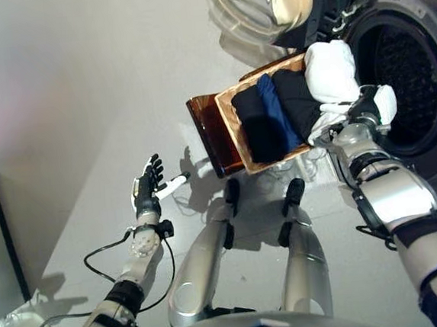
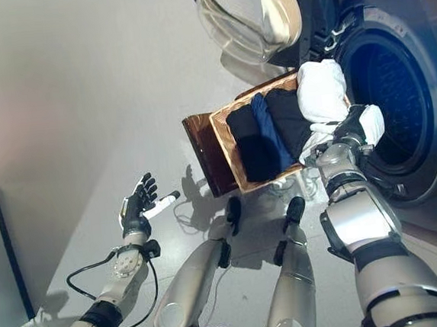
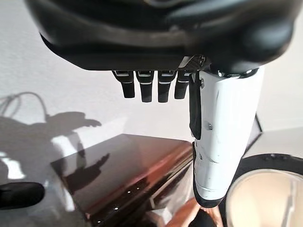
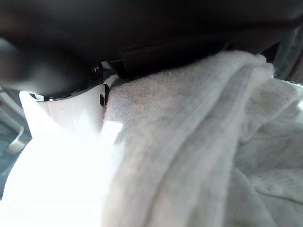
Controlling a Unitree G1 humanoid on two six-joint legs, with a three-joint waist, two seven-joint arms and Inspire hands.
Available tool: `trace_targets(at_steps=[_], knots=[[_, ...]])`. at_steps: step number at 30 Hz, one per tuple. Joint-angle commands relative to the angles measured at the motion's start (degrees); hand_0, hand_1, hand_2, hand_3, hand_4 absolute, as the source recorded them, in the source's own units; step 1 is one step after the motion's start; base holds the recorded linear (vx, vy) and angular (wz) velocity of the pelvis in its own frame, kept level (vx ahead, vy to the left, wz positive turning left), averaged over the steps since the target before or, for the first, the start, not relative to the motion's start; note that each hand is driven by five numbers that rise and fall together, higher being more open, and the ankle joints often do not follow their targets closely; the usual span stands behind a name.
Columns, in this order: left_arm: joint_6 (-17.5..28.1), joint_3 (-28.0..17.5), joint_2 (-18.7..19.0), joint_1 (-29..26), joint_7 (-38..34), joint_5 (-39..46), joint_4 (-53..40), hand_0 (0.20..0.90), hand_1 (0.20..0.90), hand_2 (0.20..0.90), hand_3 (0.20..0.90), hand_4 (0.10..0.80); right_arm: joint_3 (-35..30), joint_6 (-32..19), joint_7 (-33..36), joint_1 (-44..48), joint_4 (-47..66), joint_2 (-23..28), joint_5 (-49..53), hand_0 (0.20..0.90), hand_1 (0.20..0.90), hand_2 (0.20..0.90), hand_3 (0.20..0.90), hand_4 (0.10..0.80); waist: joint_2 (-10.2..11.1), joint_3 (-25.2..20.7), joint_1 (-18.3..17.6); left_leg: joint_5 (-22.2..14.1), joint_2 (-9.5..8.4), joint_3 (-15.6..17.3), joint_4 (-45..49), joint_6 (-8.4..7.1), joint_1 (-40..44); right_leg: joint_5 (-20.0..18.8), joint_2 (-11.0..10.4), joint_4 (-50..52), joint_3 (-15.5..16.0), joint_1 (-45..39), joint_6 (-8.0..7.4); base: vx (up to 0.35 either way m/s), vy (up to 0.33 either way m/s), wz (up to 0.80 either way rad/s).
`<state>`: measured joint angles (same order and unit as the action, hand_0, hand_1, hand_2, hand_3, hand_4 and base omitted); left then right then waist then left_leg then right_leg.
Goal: Pick up the clothes and place them into the washing machine
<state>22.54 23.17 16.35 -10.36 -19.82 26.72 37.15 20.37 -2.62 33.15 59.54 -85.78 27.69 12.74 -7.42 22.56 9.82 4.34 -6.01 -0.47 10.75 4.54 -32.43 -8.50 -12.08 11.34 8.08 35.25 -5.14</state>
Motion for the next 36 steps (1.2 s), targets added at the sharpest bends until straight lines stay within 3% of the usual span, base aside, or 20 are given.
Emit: trace_targets(at_steps=[1,11,20,21,30,36], knots=[[2.68,-2.83,2.45,2.73,0.08,0.73,-0.29,0.9,0.9,0.9,0.9,0.8,0.76,-7.2,1.18,3.57,3.72,0.91,3.21,0.2,0.2,0.2,0.2,0.3,1.94,-2.86,0.85,-3.59,0.08,-2.21,0.36,-4.88,-0.91,4.48,0.16,-1.54,-0.04,-5.9,0.19,0.0,0.0,0.0],[2.4,-3.43,2.83,3.48,0.85,0.52,1.71,0.9,0.9,0.9,0.9,0.8,-5.77,-11.81,-0.71,0.25,6.37,-3.27,15.4,0.2,0.2,0.2,0.2,0.3,1.55,-2.85,0.64,-3.53,0.37,-1.9,0.11,-4.79,-0.68,4.71,0.56,-1.64,-0.66,-5.78,0.32,-0.002,0.0,0.0],[2.5,-3.79,3.04,4.47,0.87,0.53,1.06,0.9,0.9,0.9,0.9,0.8,-4.35,-10.97,0.21,0.84,5.66,-3.86,12.54,0.2,0.2,0.2,0.2,0.3,0.28,-2.67,1.05,-3.25,0.45,-1.7,-0.01,-4.71,-1.32,4.94,0.57,-1.1,-0.78,-4.73,0.46,0.0,0.0,0.0],[2.47,-3.76,3.14,4.58,0.79,0.45,0.83,0.9,0.9,0.9,0.9,0.8,-3.81,-10.43,0.64,1.3,5.23,-3.53,11.25,0.9,0.9,0.9,0.9,0.8,0.22,-2.66,1.13,-3.27,0.46,-1.7,0.13,-4.69,-1.56,4.97,0.58,-0.98,-0.78,-4.55,0.47,0.0,0.0,0.0],[1.83,-2.89,3.52,4.85,2.21,1.05,0.77,0.9,0.9,0.9,0.9,0.8,-1.71,-8.97,-1.49,5.49,2.54,0.41,11.04,0.9,0.9,0.9,0.9,0.8,0.32,-2.1,1.87,-3.41,0.57,-1.97,1.23,-4.8,-3.23,5.65,0.78,0.22,-0.42,-3.03,0.75,0.0,0.0,0.0],[1.57,-2.8,3.48,4.57,2.17,0.57,1.59,0.9,0.9,0.9,0.9,0.8,-1.72,-9.0,-1.71,5.58,2.3,0.42,11.04,0.9,0.9,0.9,0.9,0.8,0.31,-1.55,1.94,-3.4,0.66,-2.0,1.41,-4.83,-3.65,5.86,0.8,0.6,-0.34,-2.65,0.82,0.009,-0.003,0.02]])
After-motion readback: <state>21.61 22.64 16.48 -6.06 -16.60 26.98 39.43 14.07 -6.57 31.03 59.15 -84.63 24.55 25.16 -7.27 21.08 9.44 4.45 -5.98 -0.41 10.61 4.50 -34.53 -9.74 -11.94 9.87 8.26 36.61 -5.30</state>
